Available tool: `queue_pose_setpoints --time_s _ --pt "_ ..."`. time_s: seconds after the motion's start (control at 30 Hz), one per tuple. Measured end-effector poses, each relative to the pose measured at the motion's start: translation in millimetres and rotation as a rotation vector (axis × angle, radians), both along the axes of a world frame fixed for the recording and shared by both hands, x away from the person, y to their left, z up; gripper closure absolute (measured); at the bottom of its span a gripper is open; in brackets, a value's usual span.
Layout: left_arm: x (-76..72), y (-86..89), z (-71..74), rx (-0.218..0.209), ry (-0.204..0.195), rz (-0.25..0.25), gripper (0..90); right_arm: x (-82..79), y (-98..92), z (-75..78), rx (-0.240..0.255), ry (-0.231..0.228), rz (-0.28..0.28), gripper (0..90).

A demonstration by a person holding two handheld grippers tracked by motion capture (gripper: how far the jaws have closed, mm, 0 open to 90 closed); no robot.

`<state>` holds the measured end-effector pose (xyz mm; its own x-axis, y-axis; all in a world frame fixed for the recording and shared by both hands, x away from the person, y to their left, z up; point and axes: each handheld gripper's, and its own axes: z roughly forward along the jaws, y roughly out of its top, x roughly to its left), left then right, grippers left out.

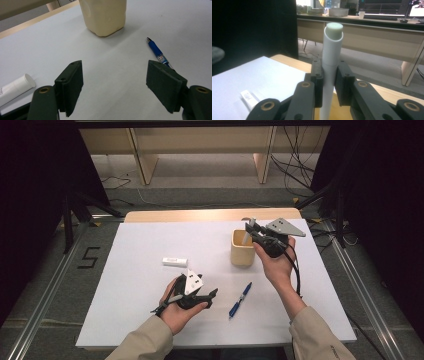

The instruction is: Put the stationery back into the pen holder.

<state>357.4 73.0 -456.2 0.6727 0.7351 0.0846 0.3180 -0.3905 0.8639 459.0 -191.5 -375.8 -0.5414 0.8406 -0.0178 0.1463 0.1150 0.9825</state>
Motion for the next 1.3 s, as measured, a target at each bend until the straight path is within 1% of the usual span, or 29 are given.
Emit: queue_pose_setpoints --time_s 0.13,0.33,0.4,0.73,0.87,1.07,1.13,1.3 --pt "-0.4 -0.8 -0.5 0.003 0.005 -0.003 29.6 2.6 -1.7 -5.1 -0.02 0.012 -0.02 78.5" --pt "-0.8 -1.9 -1.0 0.001 0.005 -0.005 29.7 7.3 -3.4 -14.2 -0.041 0.046 -0.04 78.4" --pt "-0.9 -2.1 -1.2 0.007 0.006 -0.009 29.7 9.0 -3.6 -17.6 -0.05 0.056 -0.042 78.4" --pt "-0.9 -2.7 -2.2 0.008 0.009 -0.011 30.5 15.8 -5.7 -36.9 -0.078 0.108 -0.058 78.2" --pt "-0.8 -2.8 -2.5 0.01 0.009 -0.01 30.6 17.5 -5.3 -40.8 -0.088 0.122 -0.059 78.0" --pt "-0.7 -2.7 -2.8 0.011 0.01 -0.01 30.6 18.9 -3.2 -46.5 -0.116 0.143 -0.054 77.8" --pt "-0.6 -2.5 -2.8 0.01 0.01 -0.01 30.6 19.5 -3.2 -48.0 -0.121 0.156 -0.053 77.5" --pt "-0.5 -2.6 -3.1 0.009 0.011 -0.009 30.6 20.0 -3.8 -49.6 -0.125 0.169 -0.063 73.2"
